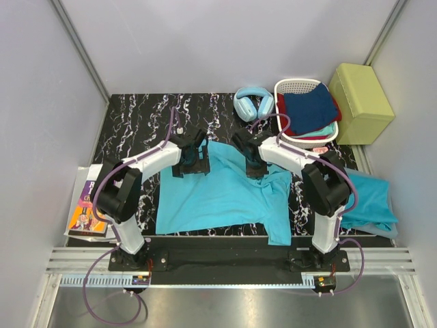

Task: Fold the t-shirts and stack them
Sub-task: Flatten out the tshirt

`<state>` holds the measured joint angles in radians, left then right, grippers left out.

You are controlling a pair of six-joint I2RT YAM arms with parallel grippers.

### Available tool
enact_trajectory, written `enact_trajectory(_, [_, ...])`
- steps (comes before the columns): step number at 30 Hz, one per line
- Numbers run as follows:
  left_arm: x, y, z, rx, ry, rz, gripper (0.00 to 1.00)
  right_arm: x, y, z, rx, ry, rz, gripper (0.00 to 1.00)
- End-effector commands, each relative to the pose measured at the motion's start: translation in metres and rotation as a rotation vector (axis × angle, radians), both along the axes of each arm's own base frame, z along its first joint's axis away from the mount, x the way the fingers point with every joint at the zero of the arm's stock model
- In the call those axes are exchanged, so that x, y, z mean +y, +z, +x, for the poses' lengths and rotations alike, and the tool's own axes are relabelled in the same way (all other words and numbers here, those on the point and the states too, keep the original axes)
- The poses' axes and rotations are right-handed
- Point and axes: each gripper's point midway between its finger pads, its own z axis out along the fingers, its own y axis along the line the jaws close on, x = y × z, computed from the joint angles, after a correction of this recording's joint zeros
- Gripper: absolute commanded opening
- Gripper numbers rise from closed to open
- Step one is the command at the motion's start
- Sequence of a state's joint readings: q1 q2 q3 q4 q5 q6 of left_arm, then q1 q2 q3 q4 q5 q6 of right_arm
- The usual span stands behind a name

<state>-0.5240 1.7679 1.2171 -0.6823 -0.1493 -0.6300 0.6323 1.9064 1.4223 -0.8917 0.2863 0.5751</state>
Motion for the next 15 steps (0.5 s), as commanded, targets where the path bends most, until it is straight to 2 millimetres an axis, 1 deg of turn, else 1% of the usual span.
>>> enact_trajectory(1, [-0.009, 0.019, 0.004, -0.046, -0.001, -0.041, 0.94, 0.006, 0.004, -0.026, 0.027, -0.025, 0.040, 0.00])
enact_trajectory(4, [-0.009, 0.016, 0.002, -0.038, -0.003, -0.037, 0.94, 0.003, -0.003, -0.033, 0.049, -0.036, 0.036, 0.01])
enact_trajectory(5, [-0.009, 0.016, 0.002, -0.038, -0.002, -0.036, 0.94, 0.001, -0.003, -0.031, 0.041, -0.039, 0.024, 0.05])
enact_trajectory(6, [-0.009, 0.016, 0.001, -0.037, -0.002, -0.035, 0.94, 0.002, 0.001, -0.026, 0.018, -0.039, 0.024, 0.12])
enact_trajectory(7, [-0.010, 0.016, 0.001, -0.037, -0.003, -0.035, 0.94, 0.003, 0.008, -0.021, -0.008, -0.035, 0.028, 0.17])
enact_trajectory(8, [-0.010, 0.017, 0.002, -0.041, -0.001, -0.034, 0.94, 0.002, 0.015, -0.013, -0.044, -0.030, 0.015, 0.21])
enact_trajectory(9, [-0.011, 0.019, 0.002, -0.048, 0.000, -0.040, 0.94, 0.010, 0.031, 0.002, -0.097, -0.025, 0.037, 0.25])
enact_trajectory(10, [-0.011, 0.021, 0.003, -0.056, 0.001, -0.038, 0.95, 0.014, 0.040, 0.011, -0.126, -0.018, 0.044, 0.31])
enact_trajectory(11, [-0.011, 0.025, 0.006, -0.067, 0.003, -0.040, 0.95, 0.016, 0.050, 0.021, -0.160, -0.007, 0.035, 0.35])
enact_trajectory(12, [-0.012, 0.029, 0.007, -0.080, 0.003, -0.043, 0.95, 0.026, 0.075, 0.038, -0.221, -0.005, 0.068, 0.39])
enact_trajectory(13, [-0.012, 0.032, 0.009, -0.092, 0.005, -0.043, 0.95, 0.028, 0.077, 0.047, -0.229, -0.003, 0.059, 0.42])
enact_trajectory(14, [-0.011, 0.035, 0.010, -0.101, 0.003, -0.042, 0.96, 0.027, 0.083, 0.052, -0.234, 0.003, 0.038, 0.44])
enact_trajectory(15, [-0.012, 0.039, 0.013, -0.113, 0.002, -0.042, 0.96, 0.034, 0.102, 0.066, -0.279, 0.002, 0.063, 0.44])
